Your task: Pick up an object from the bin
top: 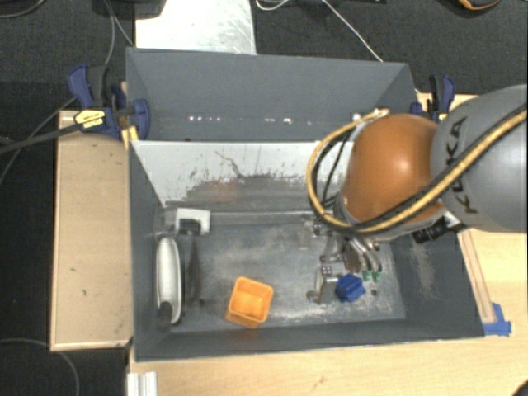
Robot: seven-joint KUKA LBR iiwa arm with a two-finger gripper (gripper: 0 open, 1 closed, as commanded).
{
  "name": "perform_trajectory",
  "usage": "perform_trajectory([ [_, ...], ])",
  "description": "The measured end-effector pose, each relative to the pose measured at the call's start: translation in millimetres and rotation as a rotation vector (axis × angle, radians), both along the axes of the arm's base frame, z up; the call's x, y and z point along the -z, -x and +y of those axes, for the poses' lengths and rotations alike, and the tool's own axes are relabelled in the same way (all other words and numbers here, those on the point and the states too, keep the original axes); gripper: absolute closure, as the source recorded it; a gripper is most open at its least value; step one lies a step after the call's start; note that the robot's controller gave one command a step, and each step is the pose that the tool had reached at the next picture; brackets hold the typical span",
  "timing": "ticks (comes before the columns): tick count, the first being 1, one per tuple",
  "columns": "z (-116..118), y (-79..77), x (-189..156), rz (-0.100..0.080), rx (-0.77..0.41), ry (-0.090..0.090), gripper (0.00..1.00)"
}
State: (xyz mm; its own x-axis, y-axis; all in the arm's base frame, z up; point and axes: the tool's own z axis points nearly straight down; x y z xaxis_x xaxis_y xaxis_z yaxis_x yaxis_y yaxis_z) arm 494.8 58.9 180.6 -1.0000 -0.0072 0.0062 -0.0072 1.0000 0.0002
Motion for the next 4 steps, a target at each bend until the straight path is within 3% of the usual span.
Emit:
perform_trajectory([
  [1,0,-1.7,-4,-0.009,0.003,-0.001,0.0],
  [2,40,-19.2,55,-0.005,-0.043,-0.001,0.0],
  [3,99,-62.3,67,-0.013,-0.027,-0.002,0.0],
  [4,9,-31.9,29,-0.005,-0.027,-0.001,0.0],
])
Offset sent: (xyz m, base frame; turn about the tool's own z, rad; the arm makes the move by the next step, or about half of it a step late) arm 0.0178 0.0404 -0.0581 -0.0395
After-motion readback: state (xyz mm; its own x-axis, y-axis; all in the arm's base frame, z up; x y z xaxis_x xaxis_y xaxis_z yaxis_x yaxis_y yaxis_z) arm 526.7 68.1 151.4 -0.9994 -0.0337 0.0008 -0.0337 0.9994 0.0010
